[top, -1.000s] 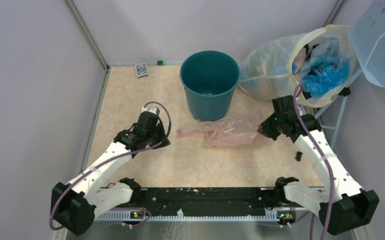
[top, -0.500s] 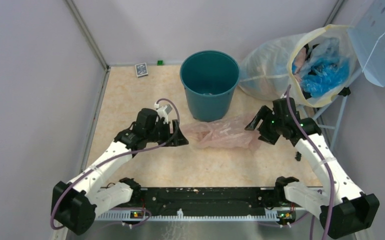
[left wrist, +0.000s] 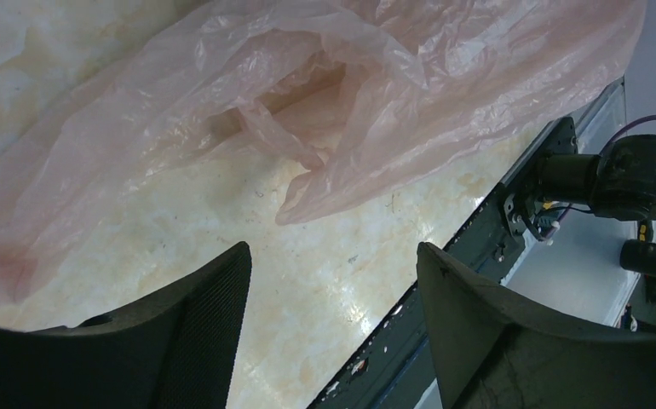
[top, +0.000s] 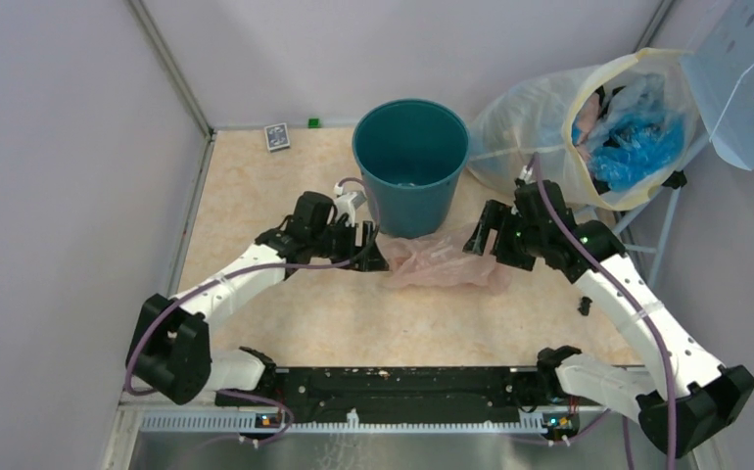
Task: Put the trash bags into the trash bin
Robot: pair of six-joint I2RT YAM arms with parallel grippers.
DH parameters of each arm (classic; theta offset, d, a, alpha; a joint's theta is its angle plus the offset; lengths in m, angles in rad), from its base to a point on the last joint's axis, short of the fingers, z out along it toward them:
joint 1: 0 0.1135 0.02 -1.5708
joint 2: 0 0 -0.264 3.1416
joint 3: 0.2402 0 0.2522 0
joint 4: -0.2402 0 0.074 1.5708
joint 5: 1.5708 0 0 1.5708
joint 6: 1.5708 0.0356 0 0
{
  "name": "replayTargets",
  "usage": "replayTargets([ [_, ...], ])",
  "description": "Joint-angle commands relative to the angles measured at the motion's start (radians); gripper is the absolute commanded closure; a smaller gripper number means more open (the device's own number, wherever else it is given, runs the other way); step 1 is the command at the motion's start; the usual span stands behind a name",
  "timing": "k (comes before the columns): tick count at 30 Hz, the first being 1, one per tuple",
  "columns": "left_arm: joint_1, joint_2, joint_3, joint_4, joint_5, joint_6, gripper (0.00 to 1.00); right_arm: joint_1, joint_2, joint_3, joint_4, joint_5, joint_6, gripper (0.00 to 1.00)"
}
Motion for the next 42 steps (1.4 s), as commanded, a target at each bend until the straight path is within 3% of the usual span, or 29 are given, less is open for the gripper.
replayTargets([
  [1,-0.021,0.074,0.069,0.109,0.036,0.028,0.23,0.022,0.075,0.065,-0.006,0.157,-0.05,0.23],
  [7,-0.068,0.176,0.106,0.189,0.053,0.019,0.23,0.022,0.168,0.106,0.026,0.179,-0.083,0.28],
  [13,-0.105,0.248,0.094,0.342,0.102,-0.028,0.26,0.022,0.19,0.032,0.09,0.146,-0.12,0.32],
  [21,-0.153,0.267,0.021,0.535,0.101,-0.115,0.36,0.02,0.224,-0.004,0.153,0.034,-0.13,0.67],
  [27,-0.159,0.25,0.016,0.466,0.008,-0.118,0.72,0.017,0.247,0.018,0.184,-0.002,-0.168,1.0],
  [32,-0.158,0.161,0.02,0.35,-0.148,-0.081,1.0,0.011,0.251,0.046,0.205,-0.009,-0.193,1.0],
  [37,-0.143,0.084,0.062,0.192,-0.259,-0.049,1.0,0.006,0.241,0.063,0.218,-0.012,-0.24,1.0],
  [42,-0.109,0.01,0.097,0.077,-0.224,-0.075,1.0,-0.011,0.263,0.096,0.202,0.043,-0.27,1.0],
])
